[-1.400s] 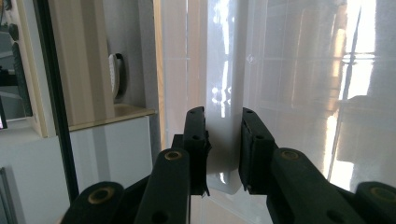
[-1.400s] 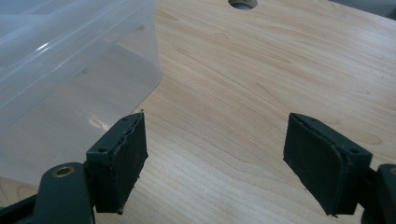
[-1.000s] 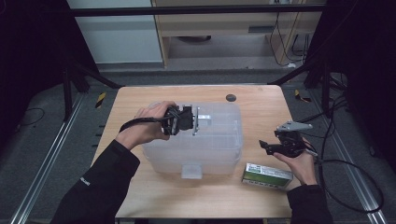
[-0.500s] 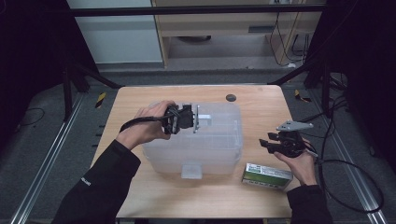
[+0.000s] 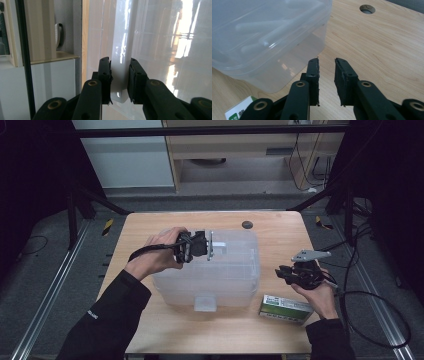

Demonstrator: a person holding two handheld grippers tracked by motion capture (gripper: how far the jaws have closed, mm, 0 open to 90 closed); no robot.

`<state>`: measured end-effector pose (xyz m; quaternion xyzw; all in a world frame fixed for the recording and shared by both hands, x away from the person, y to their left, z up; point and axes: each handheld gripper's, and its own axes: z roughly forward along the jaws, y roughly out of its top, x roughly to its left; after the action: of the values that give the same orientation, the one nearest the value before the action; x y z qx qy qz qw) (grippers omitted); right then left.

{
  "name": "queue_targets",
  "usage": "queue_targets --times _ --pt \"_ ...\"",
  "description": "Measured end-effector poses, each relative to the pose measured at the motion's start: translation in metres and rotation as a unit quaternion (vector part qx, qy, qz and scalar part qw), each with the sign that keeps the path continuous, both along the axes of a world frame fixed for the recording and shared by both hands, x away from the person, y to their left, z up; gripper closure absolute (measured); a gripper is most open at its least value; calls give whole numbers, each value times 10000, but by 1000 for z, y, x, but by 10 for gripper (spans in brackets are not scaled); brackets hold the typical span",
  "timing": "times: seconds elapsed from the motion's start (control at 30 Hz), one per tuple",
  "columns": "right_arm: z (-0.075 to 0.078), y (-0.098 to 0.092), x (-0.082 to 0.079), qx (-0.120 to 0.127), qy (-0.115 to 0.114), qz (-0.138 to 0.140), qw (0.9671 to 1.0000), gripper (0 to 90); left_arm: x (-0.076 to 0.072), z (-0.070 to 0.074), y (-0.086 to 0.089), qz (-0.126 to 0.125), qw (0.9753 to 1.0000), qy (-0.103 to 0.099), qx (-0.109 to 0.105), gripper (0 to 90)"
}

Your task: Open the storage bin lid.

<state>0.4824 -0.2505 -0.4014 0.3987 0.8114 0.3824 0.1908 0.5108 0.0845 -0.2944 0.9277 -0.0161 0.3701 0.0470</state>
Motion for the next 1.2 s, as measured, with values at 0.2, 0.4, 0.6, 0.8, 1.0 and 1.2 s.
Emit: queue_targets --times 0.2,0.4,0.6,0.8,1.0,1.2 --pt "3 0 -2 77 -26 -7 10000 844 0 1 -1 40 10000 -19 16 745" --pt "5 1 -3 164 -10 -18 9999 900 2 3 -1 71 10000 -19 -3 743" --pt "7 5 -5 185 -49 46 9998 900 3 5 -1 100 9999 -48 -17 741" --pt "9 9 -6 220 -39 120 9997 900 5 6 -1 133 9999 -53 -46 738" --pt "10 10 -7 255 -43 171 9995 900 7 7 0 138 9998 -58 -117 736" --pt "10 12 -7 276 -38 219 9994 900 9 10 0 189 9997 -63 -110 733"
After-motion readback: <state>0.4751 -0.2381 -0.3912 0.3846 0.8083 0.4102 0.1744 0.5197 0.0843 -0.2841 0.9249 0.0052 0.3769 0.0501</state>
